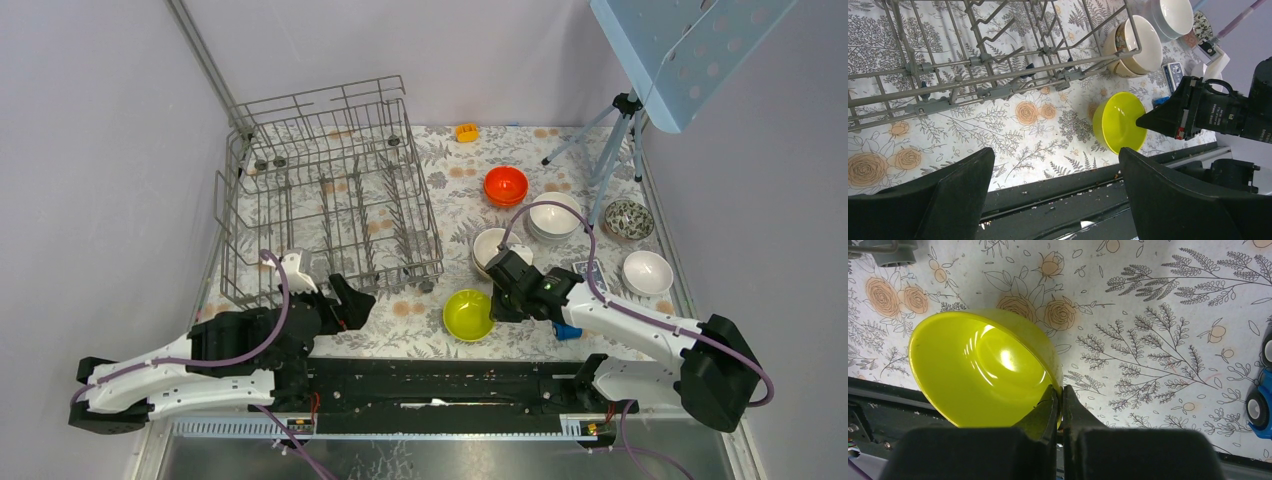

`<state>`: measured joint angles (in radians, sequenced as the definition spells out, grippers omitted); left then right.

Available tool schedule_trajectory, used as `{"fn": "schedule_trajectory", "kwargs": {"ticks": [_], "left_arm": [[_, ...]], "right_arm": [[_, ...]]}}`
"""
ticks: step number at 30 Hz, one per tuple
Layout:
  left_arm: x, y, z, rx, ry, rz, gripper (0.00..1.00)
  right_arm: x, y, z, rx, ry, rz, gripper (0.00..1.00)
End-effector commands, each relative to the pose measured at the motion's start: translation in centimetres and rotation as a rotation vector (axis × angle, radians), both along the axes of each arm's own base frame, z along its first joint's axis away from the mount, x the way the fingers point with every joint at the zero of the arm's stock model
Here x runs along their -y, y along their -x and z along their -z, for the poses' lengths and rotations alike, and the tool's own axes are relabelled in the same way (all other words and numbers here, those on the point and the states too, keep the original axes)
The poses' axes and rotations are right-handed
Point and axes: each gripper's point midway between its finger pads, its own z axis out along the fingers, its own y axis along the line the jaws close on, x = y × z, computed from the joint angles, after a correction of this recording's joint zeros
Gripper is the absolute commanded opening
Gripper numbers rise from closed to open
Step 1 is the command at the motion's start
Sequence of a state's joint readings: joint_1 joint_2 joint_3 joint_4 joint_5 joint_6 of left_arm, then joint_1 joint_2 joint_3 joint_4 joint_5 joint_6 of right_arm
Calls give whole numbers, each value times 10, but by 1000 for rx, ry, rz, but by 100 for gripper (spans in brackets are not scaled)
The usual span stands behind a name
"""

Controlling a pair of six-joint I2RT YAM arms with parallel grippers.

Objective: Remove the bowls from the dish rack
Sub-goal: Place the bowl at the center of the board.

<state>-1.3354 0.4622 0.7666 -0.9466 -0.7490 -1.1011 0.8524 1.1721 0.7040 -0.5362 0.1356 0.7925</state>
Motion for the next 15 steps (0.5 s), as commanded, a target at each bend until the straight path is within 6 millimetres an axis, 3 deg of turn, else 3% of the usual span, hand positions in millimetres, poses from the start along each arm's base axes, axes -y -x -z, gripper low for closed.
{"fn": "schedule_trajectory", "kwargs": {"ticks": [1, 7, 15], "left_arm": [[5, -3, 0, 4, 3, -12, 99], [7, -2, 3, -1, 3, -10, 99], [7, -2, 10, -8, -4, -8, 99]], "right_arm": [[-3, -3, 1, -2, -22, 7, 5], [-1, -2, 5, -8, -13, 5, 7], [0, 0, 7, -8, -19, 1, 20]]}}
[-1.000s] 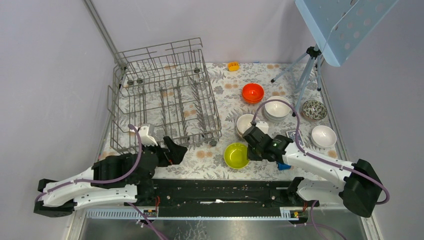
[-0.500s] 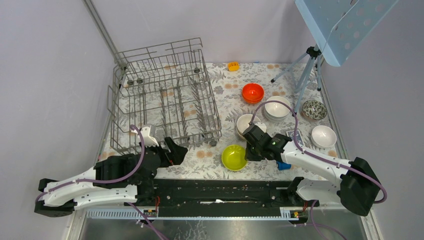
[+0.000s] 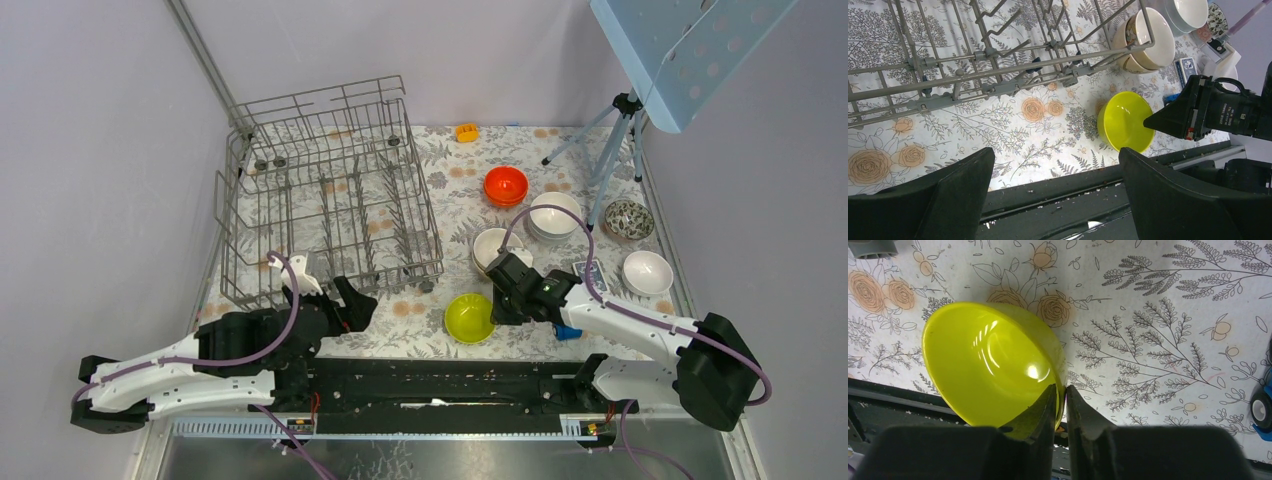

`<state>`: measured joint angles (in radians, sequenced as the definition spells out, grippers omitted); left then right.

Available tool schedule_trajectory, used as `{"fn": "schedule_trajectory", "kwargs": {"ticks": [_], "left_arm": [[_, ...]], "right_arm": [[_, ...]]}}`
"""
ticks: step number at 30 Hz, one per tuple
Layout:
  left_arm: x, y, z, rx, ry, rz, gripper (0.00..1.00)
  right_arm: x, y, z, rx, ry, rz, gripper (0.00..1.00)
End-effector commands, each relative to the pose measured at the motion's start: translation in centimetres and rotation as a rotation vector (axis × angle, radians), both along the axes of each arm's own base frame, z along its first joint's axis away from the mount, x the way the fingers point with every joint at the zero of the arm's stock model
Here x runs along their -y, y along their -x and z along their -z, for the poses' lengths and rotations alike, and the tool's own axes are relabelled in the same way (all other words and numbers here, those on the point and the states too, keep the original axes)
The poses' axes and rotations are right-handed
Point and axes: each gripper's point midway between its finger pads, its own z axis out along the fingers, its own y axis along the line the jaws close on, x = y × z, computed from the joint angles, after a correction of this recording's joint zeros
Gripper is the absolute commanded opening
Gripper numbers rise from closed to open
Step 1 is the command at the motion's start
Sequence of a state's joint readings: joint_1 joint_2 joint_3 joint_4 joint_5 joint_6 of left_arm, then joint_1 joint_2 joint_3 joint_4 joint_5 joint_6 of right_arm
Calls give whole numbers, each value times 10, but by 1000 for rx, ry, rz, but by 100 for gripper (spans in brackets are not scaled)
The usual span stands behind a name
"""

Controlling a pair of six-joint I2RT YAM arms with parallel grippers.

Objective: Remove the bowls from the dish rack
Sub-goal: Place the bowl at the center of the board.

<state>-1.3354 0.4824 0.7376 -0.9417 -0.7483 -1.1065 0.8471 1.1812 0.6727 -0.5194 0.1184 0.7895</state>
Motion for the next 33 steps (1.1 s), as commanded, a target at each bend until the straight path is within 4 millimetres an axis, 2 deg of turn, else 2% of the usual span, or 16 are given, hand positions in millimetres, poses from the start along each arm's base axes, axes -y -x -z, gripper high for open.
{"fn": "schedule_trajectory", "kwargs": {"ticks": [1, 11, 17, 25, 33], "left_arm": [[5, -2, -4, 5, 36, -9, 99], [6, -1, -1, -2, 33, -8, 99], [5, -1, 1, -1, 29, -12, 99], [5, -2, 1, 2, 26, -16, 99], [5, -2, 3, 1, 23, -15, 99]], "right_arm": [[-4, -6, -4, 20, -29, 7, 21], [0, -3, -6, 22, -28, 7, 30], [5, -3, -9, 41, -23, 9, 31], [3, 2, -2, 28, -45, -10, 25], [-9, 5, 0, 7, -95, -25, 17]]}}
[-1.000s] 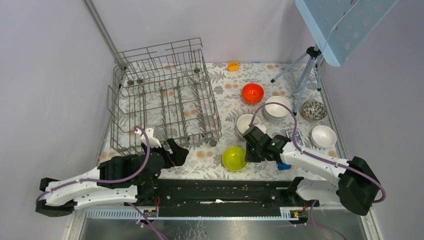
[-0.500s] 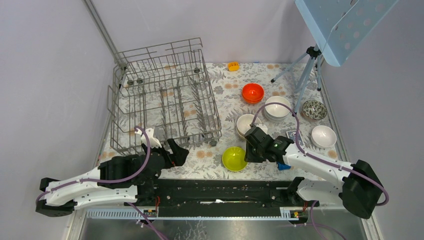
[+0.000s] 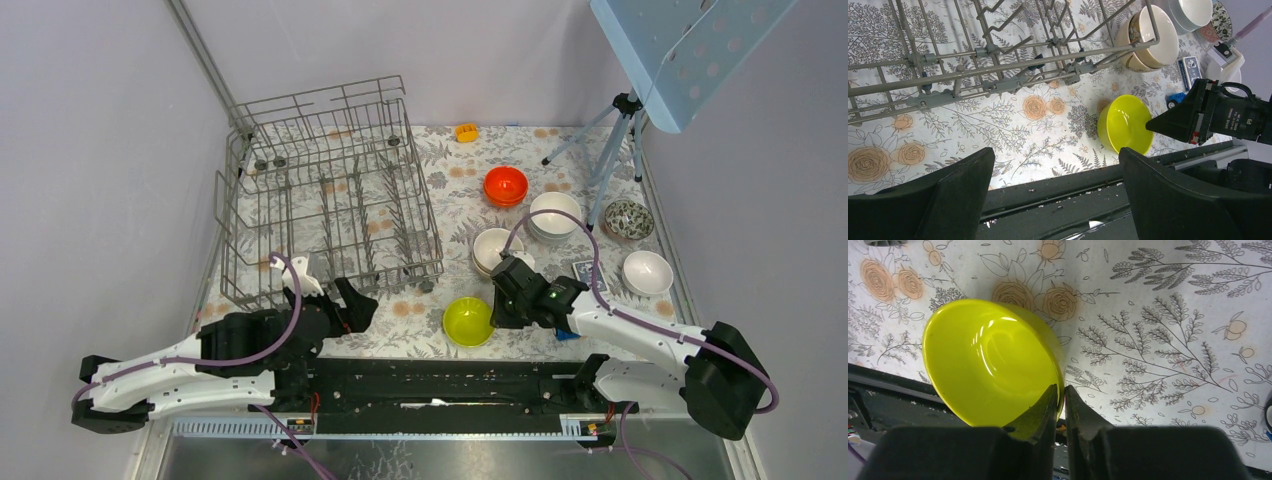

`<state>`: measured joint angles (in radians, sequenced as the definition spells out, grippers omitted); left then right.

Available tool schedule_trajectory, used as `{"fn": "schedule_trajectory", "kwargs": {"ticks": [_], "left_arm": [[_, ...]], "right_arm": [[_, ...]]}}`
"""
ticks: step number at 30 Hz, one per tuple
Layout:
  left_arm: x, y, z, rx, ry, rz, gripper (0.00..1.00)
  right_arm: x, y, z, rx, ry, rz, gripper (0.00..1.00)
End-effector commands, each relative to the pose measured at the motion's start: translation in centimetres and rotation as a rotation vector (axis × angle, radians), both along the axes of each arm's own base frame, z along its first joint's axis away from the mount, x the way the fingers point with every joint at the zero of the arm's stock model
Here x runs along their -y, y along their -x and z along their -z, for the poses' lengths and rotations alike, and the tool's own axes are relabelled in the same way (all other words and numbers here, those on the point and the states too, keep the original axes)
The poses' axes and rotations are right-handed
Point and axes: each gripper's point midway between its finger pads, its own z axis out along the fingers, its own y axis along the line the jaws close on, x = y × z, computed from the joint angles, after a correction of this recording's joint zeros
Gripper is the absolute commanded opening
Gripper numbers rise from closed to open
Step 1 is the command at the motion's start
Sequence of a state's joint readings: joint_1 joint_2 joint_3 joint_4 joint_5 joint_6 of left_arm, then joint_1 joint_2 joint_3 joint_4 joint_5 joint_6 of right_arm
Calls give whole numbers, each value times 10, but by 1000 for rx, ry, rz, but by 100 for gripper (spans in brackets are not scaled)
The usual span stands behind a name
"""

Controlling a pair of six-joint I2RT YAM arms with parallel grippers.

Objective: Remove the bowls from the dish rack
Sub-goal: Place the bowl at the center of the board, then reset both arms

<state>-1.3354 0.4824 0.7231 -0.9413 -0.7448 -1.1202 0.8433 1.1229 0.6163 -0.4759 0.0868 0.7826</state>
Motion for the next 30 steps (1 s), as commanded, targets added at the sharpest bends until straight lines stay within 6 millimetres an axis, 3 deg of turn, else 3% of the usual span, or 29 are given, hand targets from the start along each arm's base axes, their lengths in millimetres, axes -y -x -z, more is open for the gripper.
{"fn": "schedule_trajectory", "kwargs": {"ticks": [1, 10, 14, 18, 22, 30], "left_arm": [[5, -3, -3, 12, 27, -12, 99], [6, -3, -3, 14, 26, -10, 99], [5, -3, -3, 16, 29, -9, 99], [3, -4, -4, 26, 28, -13, 99], [-2, -12, -13, 90, -32, -18, 99], [-8, -31, -52, 216, -153, -61, 99]], "right_arm": [[-9, -1, -2, -7, -51, -10, 17], [-14, -4, -3, -3, -60, -7, 18], [-10, -6, -9, 15, -50, -3, 29], [-10, -9, -31, 69, -71, -26, 37], [-21, -13, -78, 185, -162, -134, 51], [-23, -16, -206, 554, -395, -233, 70]]}}
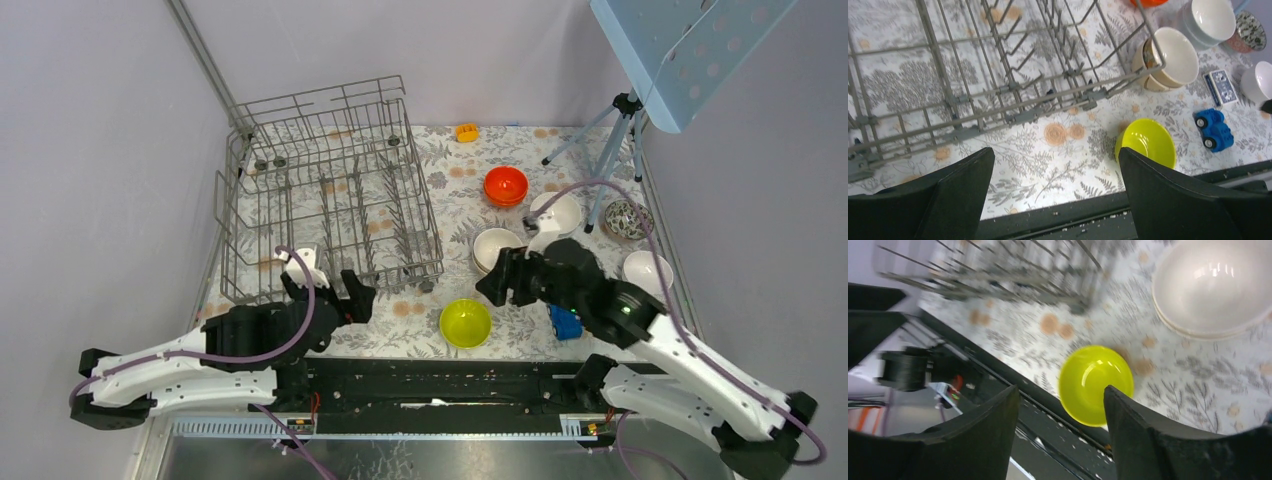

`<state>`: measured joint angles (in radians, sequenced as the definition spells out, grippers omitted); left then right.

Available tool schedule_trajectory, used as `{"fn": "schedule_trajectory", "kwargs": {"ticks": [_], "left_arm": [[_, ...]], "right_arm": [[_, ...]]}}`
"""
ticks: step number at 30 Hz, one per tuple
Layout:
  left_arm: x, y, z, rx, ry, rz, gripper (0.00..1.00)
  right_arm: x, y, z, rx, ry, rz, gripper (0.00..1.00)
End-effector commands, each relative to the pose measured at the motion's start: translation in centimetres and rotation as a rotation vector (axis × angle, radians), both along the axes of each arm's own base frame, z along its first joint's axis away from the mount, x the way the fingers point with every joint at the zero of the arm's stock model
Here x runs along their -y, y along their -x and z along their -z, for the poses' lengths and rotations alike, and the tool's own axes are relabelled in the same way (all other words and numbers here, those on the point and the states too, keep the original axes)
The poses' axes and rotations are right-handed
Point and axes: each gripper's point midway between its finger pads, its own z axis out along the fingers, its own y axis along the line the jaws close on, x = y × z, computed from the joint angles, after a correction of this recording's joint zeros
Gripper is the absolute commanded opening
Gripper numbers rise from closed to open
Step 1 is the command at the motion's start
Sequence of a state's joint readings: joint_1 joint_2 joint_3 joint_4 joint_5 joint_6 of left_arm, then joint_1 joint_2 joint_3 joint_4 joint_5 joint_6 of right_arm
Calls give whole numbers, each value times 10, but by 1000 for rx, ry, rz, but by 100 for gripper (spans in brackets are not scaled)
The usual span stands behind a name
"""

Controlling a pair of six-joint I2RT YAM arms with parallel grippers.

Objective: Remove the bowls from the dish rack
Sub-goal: Reset both arms

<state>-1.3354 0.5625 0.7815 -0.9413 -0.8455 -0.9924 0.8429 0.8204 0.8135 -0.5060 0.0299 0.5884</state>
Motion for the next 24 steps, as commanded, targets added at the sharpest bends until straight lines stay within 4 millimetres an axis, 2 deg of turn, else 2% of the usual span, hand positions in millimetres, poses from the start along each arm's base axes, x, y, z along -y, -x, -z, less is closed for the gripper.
{"fn": "schedule_trajectory", "kwargs": {"ticks": [1, 2, 7, 12, 16, 18, 21, 22, 24], "left_arm": [[-1, -18, -42, 134, -15, -44, 99], [-1, -21, -47, 154, -21, -59, 99], [-12, -39, -64, 226, 6, -248, 99], [-5, -41, -67, 169, 143, -361, 99], [1, -42, -68, 165, 150, -374, 99], [8, -44, -76, 173, 107, -353, 99], [13, -49, -105, 228, 5, -317, 99], [10, -51, -112, 262, -73, -303, 99], [8, -57, -121, 329, -180, -299, 99]], "right_arm": [[2, -1, -75, 214, -171, -24, 91], [1, -1, -85, 250, -219, -25, 99], [5, -6, -112, 399, -365, 14, 100], [9, -22, -116, 469, -373, 84, 100], [14, -43, -122, 502, -353, 184, 100], [16, -58, -121, 500, -294, 244, 100], [30, -88, -102, 406, -43, 388, 100], [32, -95, -113, 382, 3, 423, 100], [22, -105, -101, 312, 75, 402, 100]]}}
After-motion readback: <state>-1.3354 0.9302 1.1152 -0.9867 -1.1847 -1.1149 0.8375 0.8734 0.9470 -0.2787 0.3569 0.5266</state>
